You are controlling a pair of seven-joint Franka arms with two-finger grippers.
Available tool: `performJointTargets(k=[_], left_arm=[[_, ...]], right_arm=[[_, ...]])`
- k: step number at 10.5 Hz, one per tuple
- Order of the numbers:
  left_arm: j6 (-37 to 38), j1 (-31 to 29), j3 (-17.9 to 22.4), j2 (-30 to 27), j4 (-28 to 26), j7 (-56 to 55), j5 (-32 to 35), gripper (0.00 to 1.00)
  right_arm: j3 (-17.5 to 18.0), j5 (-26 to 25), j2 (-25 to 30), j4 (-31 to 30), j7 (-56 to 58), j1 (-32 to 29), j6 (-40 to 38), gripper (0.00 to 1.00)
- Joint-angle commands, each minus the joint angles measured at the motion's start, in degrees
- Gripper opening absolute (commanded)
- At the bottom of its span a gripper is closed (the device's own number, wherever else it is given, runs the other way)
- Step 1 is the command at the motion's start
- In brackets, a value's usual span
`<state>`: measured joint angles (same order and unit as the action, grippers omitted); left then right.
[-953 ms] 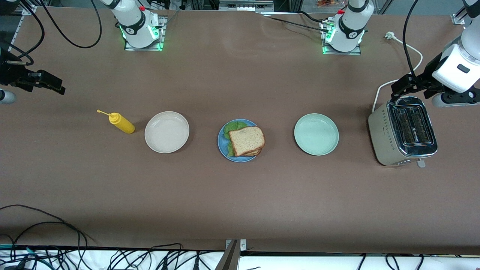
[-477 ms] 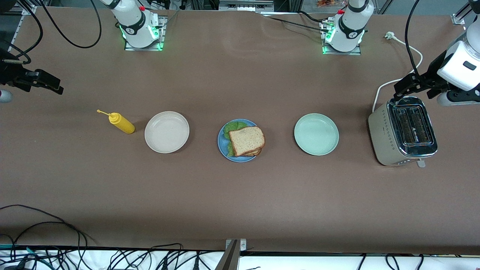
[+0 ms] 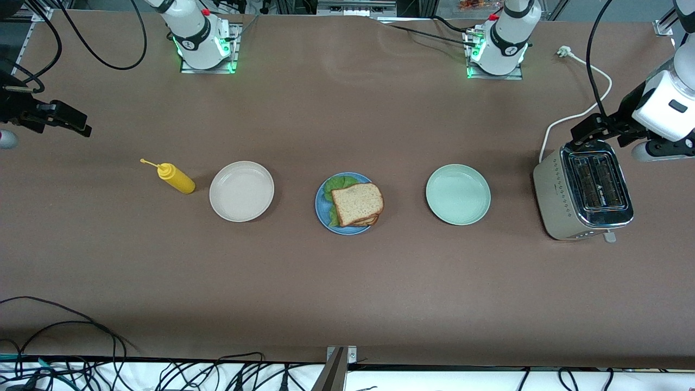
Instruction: Make sandwich in blue plate with both arms
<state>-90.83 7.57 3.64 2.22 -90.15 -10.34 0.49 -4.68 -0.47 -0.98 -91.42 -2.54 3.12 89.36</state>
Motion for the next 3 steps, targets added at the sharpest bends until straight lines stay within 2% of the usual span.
performJointTargets(k=[1, 3], left_arm=[[0.4, -0.2, -0.1, 1.0, 2.8, -0.5, 0.6, 1.0], [0.4, -0.8, 0.1, 1.2, 2.9, -0.5, 0.3, 1.0]], right_arm=[[-0.1, 0.2, 0.1, 0.7, 0.1, -0.1, -0.2, 1.0], [-0.1, 0.2, 0.1, 0.7, 0.1, -0.1, -0.2, 1.0]])
